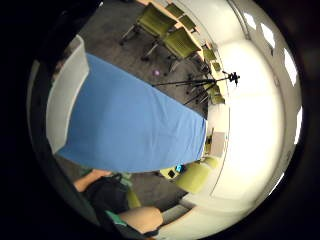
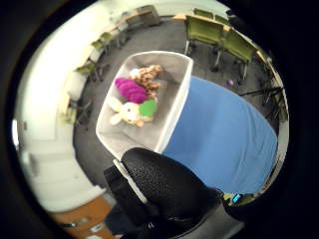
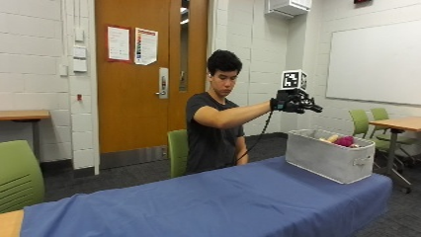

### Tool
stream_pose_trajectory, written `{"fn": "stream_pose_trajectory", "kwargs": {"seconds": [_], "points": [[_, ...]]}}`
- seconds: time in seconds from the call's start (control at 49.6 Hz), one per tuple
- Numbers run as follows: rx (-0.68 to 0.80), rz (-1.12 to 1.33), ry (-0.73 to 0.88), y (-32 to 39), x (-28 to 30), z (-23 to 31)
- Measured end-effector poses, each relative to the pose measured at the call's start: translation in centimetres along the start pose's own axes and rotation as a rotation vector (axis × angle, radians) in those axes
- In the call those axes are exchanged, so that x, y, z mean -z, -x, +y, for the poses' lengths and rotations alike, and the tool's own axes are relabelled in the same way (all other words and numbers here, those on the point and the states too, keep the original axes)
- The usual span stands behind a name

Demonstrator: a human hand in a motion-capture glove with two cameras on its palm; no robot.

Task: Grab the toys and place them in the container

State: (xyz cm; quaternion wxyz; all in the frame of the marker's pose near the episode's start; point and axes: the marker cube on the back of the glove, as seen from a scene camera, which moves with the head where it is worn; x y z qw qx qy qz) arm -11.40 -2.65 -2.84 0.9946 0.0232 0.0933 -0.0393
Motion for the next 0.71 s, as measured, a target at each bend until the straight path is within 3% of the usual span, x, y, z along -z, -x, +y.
{"fn": "stream_pose_trajectory", "kwargs": {"seconds": [0.383, 0.706], "points": [[-0.062, -0.069, -0.013, -9.3, -5.2, 6.8], [-0.081, -0.095, 0.012, -11.6, -7.4, 9.0]]}}
